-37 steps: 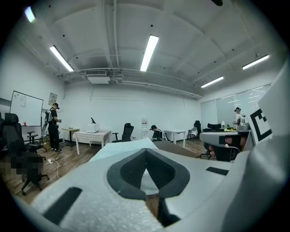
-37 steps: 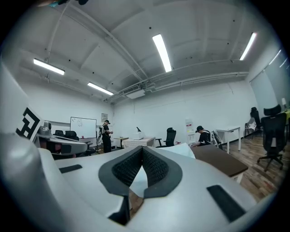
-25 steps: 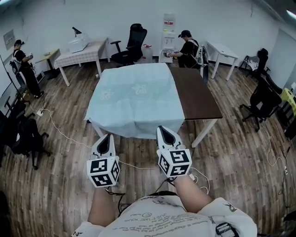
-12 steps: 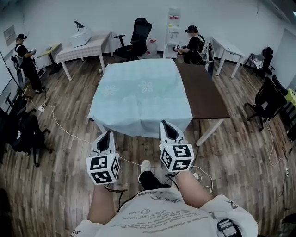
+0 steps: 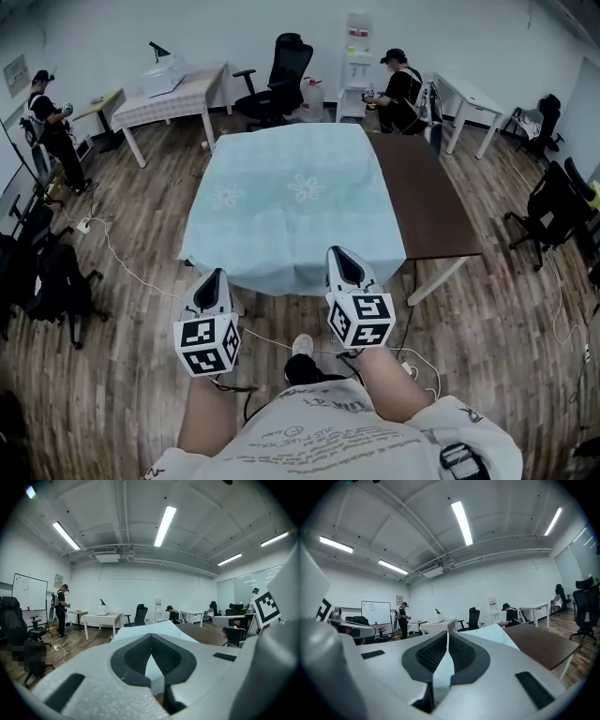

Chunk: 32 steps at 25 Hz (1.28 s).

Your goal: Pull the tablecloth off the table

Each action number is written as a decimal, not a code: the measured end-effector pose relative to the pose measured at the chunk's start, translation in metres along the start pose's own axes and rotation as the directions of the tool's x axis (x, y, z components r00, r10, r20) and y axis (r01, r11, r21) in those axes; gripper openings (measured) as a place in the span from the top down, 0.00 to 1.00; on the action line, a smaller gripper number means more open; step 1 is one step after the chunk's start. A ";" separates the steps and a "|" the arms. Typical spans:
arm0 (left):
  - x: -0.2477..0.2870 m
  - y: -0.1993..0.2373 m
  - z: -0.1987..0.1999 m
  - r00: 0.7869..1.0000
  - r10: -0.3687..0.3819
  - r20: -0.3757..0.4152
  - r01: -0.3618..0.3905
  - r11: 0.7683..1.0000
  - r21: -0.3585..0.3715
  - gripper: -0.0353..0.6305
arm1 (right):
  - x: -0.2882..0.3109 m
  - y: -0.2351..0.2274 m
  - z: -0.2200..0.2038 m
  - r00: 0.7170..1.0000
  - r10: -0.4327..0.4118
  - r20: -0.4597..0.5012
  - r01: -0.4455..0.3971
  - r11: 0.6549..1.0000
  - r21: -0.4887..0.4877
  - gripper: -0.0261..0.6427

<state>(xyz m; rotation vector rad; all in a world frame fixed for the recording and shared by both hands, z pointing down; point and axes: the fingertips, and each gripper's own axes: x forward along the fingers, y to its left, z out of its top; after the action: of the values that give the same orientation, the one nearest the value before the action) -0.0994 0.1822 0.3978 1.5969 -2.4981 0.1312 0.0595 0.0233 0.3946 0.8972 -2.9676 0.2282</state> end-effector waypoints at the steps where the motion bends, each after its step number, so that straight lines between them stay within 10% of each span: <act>1: 0.011 0.004 0.001 1.000 -0.001 -0.002 0.001 1.000 0.002 0.93 | 0.010 -0.004 -0.001 1.000 -0.004 -0.001 0.004 1.000 0.002 0.94; 32: 0.327 0.035 0.068 0.991 -0.115 -0.069 0.121 0.989 0.086 0.93 | 0.258 -0.149 0.026 0.988 -0.151 -0.030 0.152 0.988 0.013 0.94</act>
<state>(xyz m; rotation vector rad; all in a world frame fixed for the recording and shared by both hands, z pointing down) -0.2721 -0.1061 0.3953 1.7422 -2.3739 0.2775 -0.0725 -0.2446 0.4071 1.1051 -2.8571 0.2560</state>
